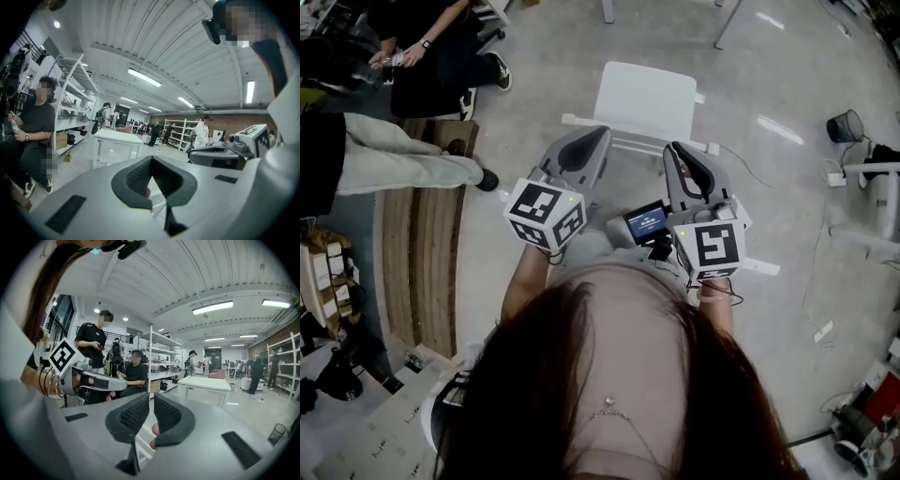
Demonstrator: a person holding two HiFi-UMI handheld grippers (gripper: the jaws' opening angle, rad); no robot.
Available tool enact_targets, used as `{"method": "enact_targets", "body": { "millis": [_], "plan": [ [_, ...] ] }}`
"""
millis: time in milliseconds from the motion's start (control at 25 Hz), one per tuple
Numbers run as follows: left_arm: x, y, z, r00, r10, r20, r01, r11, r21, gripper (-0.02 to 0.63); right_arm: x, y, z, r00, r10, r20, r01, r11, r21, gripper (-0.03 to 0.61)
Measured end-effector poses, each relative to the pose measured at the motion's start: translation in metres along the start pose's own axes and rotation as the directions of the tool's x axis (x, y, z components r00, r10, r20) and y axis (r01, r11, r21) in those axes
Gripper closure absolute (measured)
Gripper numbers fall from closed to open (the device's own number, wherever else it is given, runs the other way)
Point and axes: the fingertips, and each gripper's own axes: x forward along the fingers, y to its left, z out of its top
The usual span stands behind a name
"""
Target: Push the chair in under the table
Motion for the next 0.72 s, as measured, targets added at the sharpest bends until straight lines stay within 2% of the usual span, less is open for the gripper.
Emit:
{"method": "enact_targets", "body": {
  "millis": [200, 480, 600, 720],
  "plan": [
    [0.0, 0.004, -0.007, 1.0, -0.001, -0.03, 0.001, 1.0, 0.02, 0.604, 0.011, 0.004, -0.007, 0.999, 0.048, -0.02, -0.049, 0.998, -0.047, 0.555],
    [0.011, 0.012, -0.017, 0.996, -0.012, -0.091, 0.02, 0.996, 0.082, 0.604, 0.025, 0.007, -0.021, 0.994, 0.085, -0.072, -0.094, 0.988, -0.125, 0.555],
    [0.019, 0.017, -0.024, 0.992, -0.013, -0.123, 0.029, 0.991, 0.132, 0.601, 0.034, 0.008, -0.028, 0.99, 0.096, -0.103, -0.112, 0.981, -0.159, 0.554],
    [0.029, 0.021, -0.035, 0.984, -0.031, -0.174, 0.062, 0.982, 0.176, 0.522, 0.042, 0.007, -0.038, 0.984, 0.112, -0.138, -0.136, 0.975, -0.177, 0.525]
  ]
}}
